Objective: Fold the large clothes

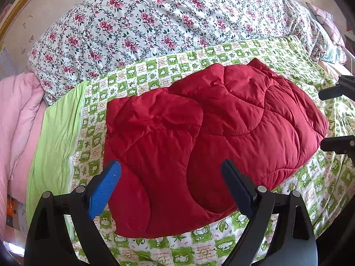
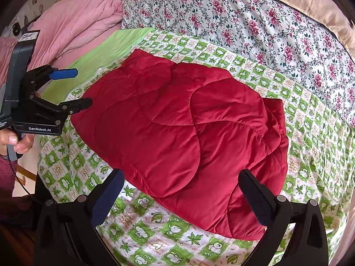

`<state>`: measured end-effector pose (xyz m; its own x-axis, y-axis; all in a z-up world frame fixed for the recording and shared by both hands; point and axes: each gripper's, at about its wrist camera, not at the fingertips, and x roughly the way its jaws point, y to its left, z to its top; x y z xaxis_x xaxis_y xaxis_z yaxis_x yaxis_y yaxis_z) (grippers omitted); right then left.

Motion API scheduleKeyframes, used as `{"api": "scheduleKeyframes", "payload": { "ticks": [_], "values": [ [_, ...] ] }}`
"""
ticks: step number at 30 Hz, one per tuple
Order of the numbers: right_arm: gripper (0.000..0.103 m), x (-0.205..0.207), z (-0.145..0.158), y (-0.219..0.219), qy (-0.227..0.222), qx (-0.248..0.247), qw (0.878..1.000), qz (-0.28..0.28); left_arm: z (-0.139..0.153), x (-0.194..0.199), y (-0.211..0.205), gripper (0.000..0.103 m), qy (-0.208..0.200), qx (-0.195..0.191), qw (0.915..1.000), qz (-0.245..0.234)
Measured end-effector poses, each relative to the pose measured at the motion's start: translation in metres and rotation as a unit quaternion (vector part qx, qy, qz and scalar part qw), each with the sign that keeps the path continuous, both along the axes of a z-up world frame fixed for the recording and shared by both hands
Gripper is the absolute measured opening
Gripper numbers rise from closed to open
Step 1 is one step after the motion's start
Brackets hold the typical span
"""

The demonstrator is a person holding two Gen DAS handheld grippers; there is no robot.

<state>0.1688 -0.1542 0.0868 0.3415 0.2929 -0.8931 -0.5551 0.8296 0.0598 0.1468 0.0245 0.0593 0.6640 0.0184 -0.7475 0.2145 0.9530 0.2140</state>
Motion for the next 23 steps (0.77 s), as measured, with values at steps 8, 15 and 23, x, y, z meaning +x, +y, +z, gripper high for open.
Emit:
{"api": "scheduleKeyframes", "payload": {
  "ticks": [8,15,23],
  "values": [
    [0.103,0.006,0.001,-0.005,-0.003,0.0,1.0,-0.01,0.0,0.006,0.004,0.093,-0.021,-0.003,0.9997,0.014],
    [0.103,0.005,-0.002,-0.009,-0.004,0.006,1.0,-0.021,0.0,0.005,0.002,0.093,-0.016,-0.006,0.9997,0.016],
    [0.103,0.005,-0.008,-0.013,-0.001,0.015,0.999,-0.035,0.002,0.002,0.003,0.093,-0.014,-0.014,0.9996,0.02]
  ]
}}
